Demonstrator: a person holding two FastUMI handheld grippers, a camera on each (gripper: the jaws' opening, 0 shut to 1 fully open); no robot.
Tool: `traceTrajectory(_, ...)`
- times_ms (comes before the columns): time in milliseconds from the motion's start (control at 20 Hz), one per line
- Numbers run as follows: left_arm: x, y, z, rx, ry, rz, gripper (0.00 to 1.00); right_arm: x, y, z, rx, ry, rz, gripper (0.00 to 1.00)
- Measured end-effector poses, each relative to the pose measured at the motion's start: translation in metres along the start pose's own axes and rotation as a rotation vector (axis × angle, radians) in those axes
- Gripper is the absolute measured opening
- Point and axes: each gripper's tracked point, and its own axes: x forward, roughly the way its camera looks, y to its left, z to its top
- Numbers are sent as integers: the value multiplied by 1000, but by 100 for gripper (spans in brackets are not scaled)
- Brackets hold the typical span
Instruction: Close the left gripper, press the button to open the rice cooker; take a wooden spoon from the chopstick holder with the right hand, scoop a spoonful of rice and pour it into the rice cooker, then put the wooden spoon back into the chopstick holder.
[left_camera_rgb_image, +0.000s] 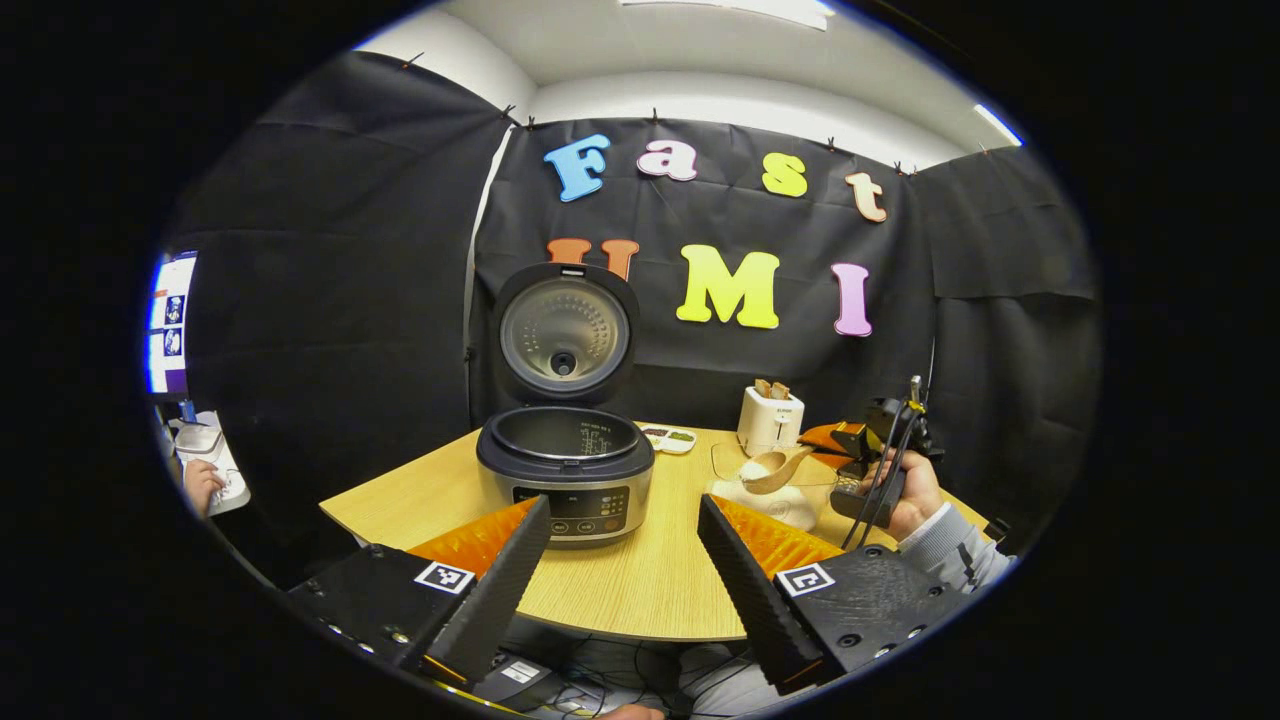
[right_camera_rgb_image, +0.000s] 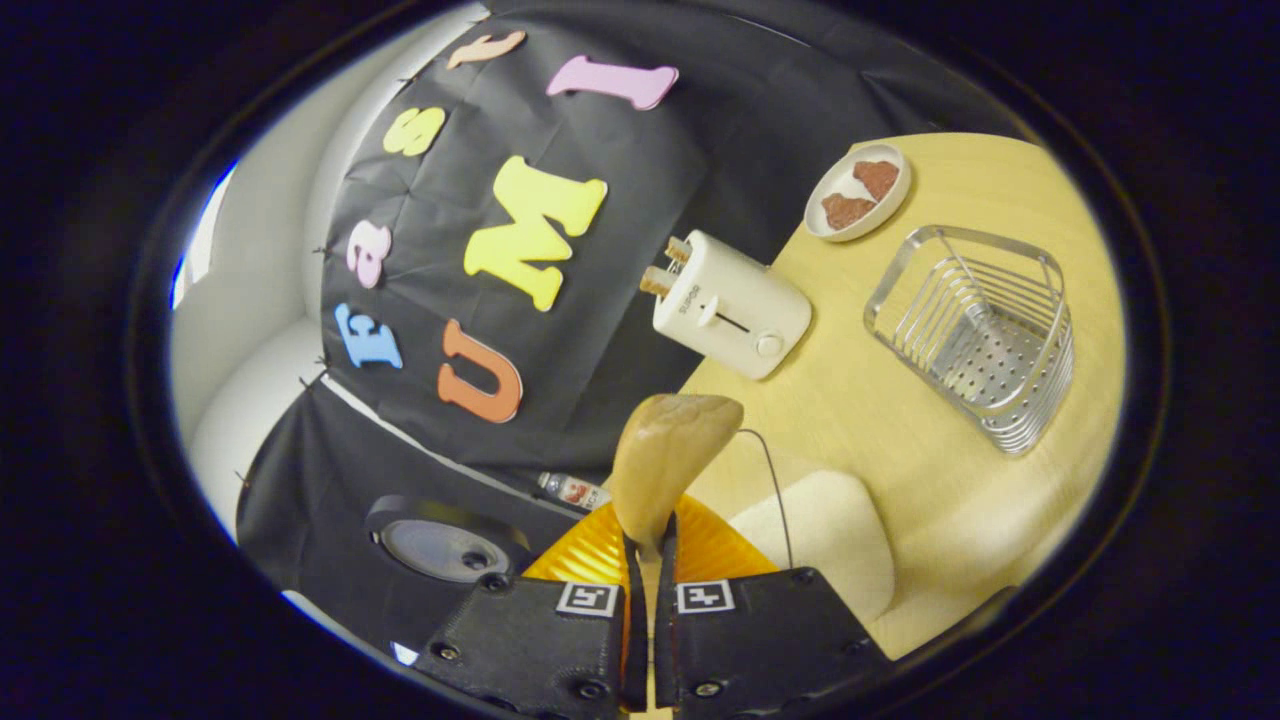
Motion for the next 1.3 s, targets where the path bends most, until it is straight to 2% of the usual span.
traceTrajectory(100, 0, -4, 1, 5, -2, -4, 94, -16, 9, 14, 140, -31, 61, 8)
traceTrajectory(250, 0, -11, 5, 14, -5, -9, 94, -34, 19, 33, 427, -54, 188, 8)
traceTrajectory(350, -1, -16, 8, 25, -6, -15, 95, -35, 21, 35, 503, -55, 229, 7)
traceTrajectory(500, -4, -22, 13, 44, -15, -23, 95, -35, 24, 35, 469, -52, 213, 7)
traceTrajectory(800, -12, -22, 15, 36, -24, -30, 94, -46, 57, 27, 412, -30, 218, 7)
traceTrajectory(1000, -24, -13, 17, 16, -35, -36, 95, -47, 91, 4, 366, 10, 238, 8)
traceTrajectory(1300, -45, 22, 21, -6, -69, 6, 94, -41, 147, -39, 310, 67, 249, 8)
